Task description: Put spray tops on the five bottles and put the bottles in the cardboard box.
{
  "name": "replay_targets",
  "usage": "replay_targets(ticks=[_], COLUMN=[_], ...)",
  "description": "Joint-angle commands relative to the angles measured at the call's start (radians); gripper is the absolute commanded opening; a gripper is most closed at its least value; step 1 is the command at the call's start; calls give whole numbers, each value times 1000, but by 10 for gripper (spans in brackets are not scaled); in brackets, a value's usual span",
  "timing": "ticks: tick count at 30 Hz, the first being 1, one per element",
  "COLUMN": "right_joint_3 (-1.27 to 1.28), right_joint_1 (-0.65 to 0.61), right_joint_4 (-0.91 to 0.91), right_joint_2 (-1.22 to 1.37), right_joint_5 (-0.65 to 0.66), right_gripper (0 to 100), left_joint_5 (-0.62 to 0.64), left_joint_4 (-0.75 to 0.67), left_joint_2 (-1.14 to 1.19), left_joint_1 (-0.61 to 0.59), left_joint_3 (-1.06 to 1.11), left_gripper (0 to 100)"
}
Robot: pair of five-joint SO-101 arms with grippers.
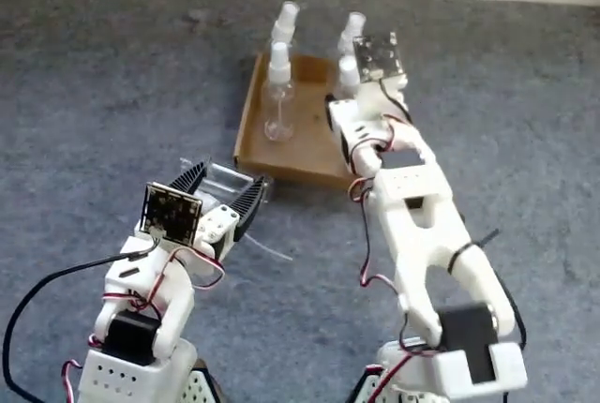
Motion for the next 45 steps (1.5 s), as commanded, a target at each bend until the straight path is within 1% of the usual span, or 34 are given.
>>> replay_targets(ticks=[1,6,17,24,33,37,43,45], right_joint_3=[-39,-44,-39,-41,-42,-42,-44,-62], right_joint_1=[13,13,7,7,-10,-19,-19,-19], right_joint_4=[-67,-107,-99,-97,-94,-94,-93,-62], right_joint_2=[38,87,99,97,96,96,94,94], right_joint_5=[3,3,8,5,5,5,5,3], right_gripper=[4,4,6,139,237,260,260,260], left_joint_5=[2,0,0,0,-2,-2,-2,-2], left_joint_4=[-26,-26,-26,-26,-26,-26,-26,-26], left_joint_2=[1,1,1,1,1,1,1,1], left_joint_1=[-4,-4,-4,-2,-2,-2,-2,-2], left_joint_3=[-2,-2,-2,-2,-2,-2,-2,-2], left_gripper=[216,216,216,216,216,216,216,216])
